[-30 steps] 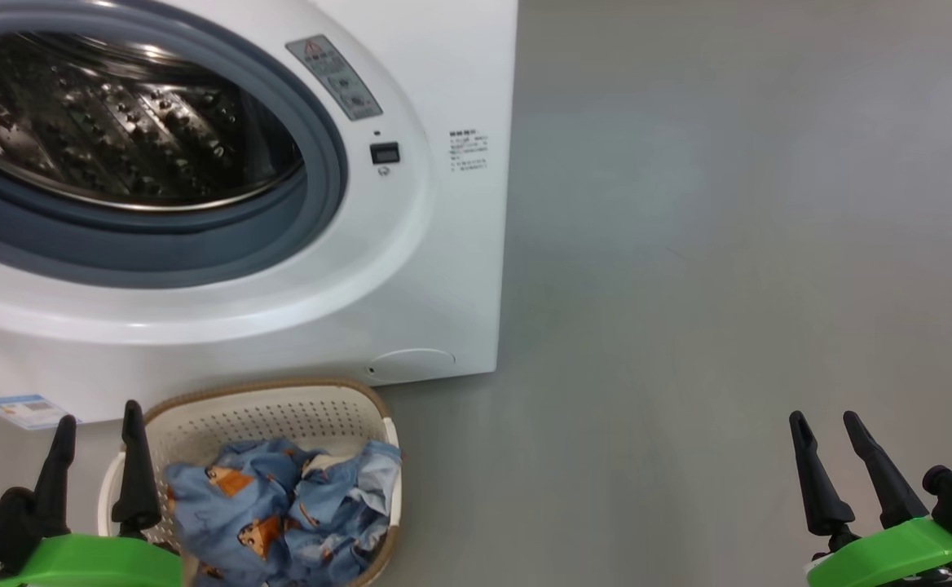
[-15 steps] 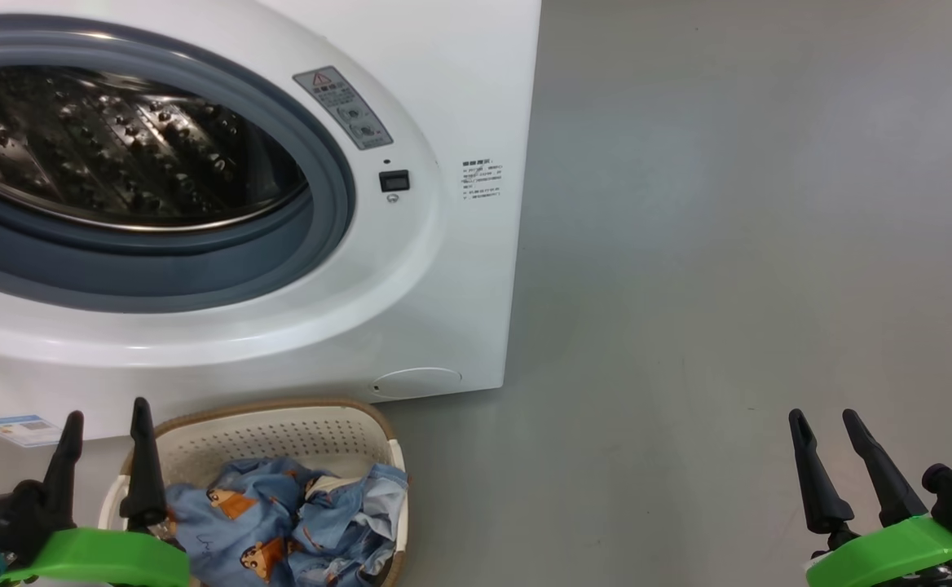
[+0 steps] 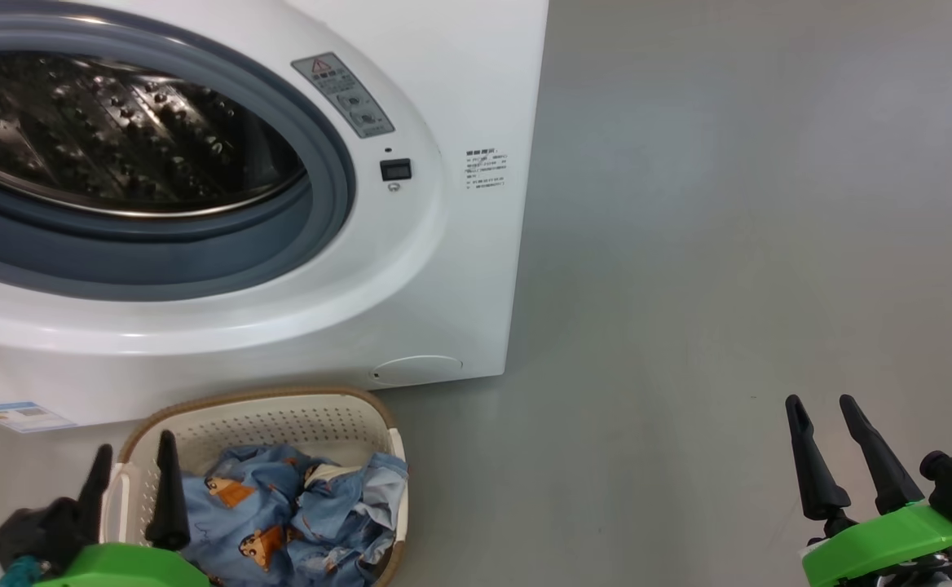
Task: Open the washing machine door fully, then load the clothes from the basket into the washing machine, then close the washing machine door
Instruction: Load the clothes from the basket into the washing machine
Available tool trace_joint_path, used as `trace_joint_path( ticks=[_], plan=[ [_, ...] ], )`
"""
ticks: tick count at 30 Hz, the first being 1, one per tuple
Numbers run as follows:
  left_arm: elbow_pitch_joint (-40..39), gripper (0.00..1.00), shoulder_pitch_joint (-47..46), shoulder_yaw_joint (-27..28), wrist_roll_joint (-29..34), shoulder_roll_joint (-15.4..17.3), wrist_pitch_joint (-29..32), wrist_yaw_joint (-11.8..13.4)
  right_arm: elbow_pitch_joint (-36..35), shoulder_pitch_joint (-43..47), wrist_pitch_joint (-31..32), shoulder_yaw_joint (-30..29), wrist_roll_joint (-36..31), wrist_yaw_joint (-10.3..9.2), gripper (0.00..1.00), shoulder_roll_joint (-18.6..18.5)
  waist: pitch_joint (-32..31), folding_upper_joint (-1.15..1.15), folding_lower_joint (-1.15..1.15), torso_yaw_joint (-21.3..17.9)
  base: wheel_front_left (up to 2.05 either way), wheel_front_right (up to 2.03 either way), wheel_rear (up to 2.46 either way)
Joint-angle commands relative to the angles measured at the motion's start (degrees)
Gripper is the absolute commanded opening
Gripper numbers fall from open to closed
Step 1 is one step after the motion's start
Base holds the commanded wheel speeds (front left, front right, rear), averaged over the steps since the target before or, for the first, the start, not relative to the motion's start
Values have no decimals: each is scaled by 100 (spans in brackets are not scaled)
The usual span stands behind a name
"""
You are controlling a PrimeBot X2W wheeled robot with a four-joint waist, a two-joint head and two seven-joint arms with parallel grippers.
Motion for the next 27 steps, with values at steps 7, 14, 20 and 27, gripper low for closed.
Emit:
trace_joint_path(
  ticks=[7, 14, 20, 27],
  plan=[
    [499, 100, -270, -164, -31, 108, -37, -14, -163, -196, -76, 202, -73, 8, 100, -7, 227, 0, 0, -44, 0, 0, 0],
    [1269, 100, -601, -428, -74, 168, -37, -14, -177, -363, -76, 251, -71, 8, 100, 45, 584, 0, 0, -89, 0, 0, 0],
    [1961, 100, -1065, -617, -145, 219, -37, -14, -208, -547, -76, 305, -82, 8, 100, 89, 908, 0, 0, -152, 0, 0, 0],
    [2834, 100, -1623, -1659, -576, 311, -37, -14, -226, -800, -76, 411, -102, 8, 100, 153, 1343, 0, 0, -283, 0, 0, 0]
  ],
)
